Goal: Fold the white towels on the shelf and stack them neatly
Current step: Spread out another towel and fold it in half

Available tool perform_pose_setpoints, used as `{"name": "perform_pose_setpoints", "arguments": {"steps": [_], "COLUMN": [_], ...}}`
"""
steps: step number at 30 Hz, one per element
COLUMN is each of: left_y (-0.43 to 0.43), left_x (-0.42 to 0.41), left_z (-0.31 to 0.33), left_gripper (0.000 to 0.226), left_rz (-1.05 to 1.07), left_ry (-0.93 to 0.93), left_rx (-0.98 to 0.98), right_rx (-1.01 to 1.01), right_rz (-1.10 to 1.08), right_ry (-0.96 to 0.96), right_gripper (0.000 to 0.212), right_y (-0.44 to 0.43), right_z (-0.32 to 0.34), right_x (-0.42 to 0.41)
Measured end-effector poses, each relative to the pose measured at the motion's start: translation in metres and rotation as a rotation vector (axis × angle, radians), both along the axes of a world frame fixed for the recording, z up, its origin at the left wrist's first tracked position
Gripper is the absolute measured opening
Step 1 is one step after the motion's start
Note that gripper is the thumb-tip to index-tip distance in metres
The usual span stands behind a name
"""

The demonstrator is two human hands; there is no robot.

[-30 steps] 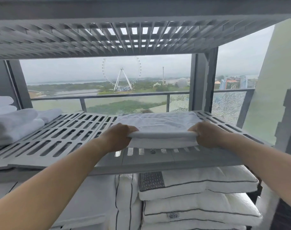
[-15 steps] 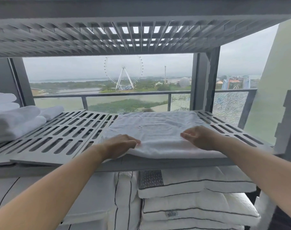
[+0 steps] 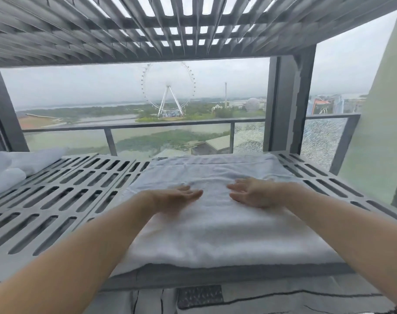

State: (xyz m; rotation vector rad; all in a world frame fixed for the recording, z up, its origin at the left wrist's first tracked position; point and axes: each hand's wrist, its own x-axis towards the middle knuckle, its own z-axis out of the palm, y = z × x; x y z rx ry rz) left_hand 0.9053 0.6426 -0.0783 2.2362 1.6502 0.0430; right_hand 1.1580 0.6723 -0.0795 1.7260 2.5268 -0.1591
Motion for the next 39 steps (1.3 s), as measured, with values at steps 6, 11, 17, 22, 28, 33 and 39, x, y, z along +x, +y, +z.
{"name": "perform_pose_setpoints", "arguments": {"steps": [6,11,17,22,28,33,39], "left_y": [0.047,0.083,0.089,0.045,-0.031,-0.075,-0.103], "left_x": [0.000,-0.002,-0.005,-0.011,-0.032,-0.044,-0.087], "left_z": [-0.013,-0.015,-0.014,-0.010,-0.004,-0.004,0.010], "left_gripper": [0.057,0.055,0.051,0.037,0.028,0.027,0.023], "left_rz": [-0.024,0.027,0.039,-0.020,-0.066,-0.076,0.057], "left_ry": [0.205,0.174,0.064,-0.032,-0.062,0.027,0.141], "left_rx": [0.211,0.240,0.331,0.373,0.379,0.446,0.549], "right_rx": [0.034,0.110,0.425,0.423,0.203,0.120,0.136], "right_rz": [-0.012,0.043,0.175,0.328,0.379,0.450,0.369], "right_ry": [-0.054,0.116,0.574,0.498,0.414,0.424,0.441], "right_gripper": [0.069,0.056,0.018,0.005,0.012,0.027,0.031], "right_y": [0.066,0.099,0.087,0.053,0.008,-0.045,-0.087], "right_z": [-0.017,-0.015,-0.012,-0.008,0.002,0.001,0.000], "right_x": [0.013,0.008,0.013,0.007,-0.011,-0.060,-0.099]}}
